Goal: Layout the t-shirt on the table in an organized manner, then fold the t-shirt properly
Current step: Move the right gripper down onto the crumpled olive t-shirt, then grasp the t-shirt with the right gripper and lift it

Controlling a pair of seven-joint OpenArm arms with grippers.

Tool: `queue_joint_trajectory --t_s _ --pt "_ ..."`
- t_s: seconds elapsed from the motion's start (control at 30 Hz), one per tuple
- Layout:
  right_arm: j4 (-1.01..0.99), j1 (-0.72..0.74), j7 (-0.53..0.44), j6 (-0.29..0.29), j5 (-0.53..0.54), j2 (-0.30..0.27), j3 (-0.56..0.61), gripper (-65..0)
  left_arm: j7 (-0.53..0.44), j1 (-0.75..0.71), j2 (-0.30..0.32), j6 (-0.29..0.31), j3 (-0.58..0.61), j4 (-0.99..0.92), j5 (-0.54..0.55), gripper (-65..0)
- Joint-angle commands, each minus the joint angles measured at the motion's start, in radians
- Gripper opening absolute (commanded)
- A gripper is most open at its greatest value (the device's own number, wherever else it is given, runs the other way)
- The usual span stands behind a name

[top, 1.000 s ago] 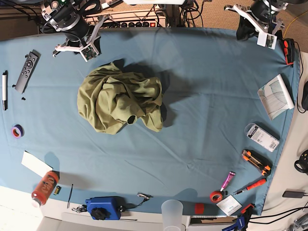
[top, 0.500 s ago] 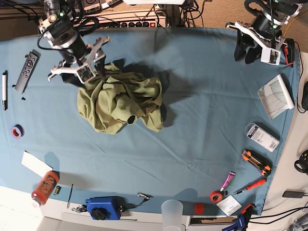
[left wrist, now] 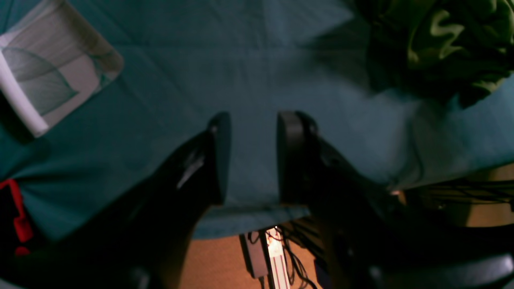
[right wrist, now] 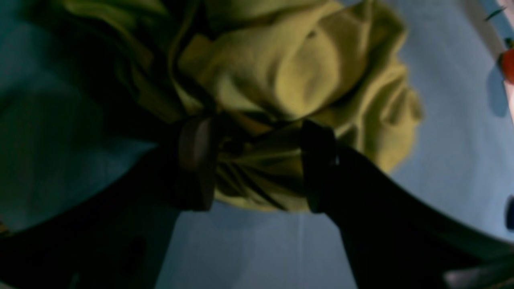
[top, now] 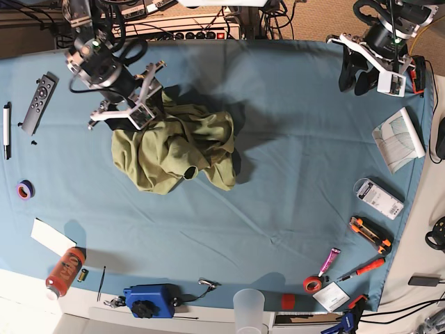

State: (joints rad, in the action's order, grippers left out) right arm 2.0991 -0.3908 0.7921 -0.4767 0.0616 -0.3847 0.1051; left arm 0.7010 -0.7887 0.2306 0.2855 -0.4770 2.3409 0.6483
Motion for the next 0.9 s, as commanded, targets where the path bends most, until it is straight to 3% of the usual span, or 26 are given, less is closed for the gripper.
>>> queue_joint_trajectory --t_s 0.0,0.17,0.33,0.4,0.63,0.87 --pt "-0.002 0.019 -0.023 0.002 0.003 -0.011 0.016 -32.6 -0.022 -0.008 0.005 0.005 -0.003 0.015 0.011 -43.9" --pt "-0.087 0.093 -0.033 0.047 -0.036 -0.011 0.117 -35.3 -0.022 -0.008 0.005 0.005 -0.003 0.015 0.011 -43.9" --pt "-0.096 0.134 -0.028 0.120 -0.036 0.004 0.157 -64.6 -0.022 -0.008 0.004 0.005 -0.003 0.015 0.011 -43.9" --pt "-0.096 0.153 -0.013 0.162 -0.036 0.017 0.156 -65.0 -0.022 -0.008 0.005 0.005 -0.003 0.015 0.011 -43.9" --pt "-0.096 0.239 0.002 0.207 -0.037 0.027 0.155 -65.0 -0.035 -0.003 0.005 0.010 -0.003 0.015 0.011 -43.9" --pt "-0.096 0.294 0.022 0.290 -0.105 0.028 0.136 -65.0 -0.112 0.045 0.005 0.211 -0.003 0.015 0.011 -43.9"
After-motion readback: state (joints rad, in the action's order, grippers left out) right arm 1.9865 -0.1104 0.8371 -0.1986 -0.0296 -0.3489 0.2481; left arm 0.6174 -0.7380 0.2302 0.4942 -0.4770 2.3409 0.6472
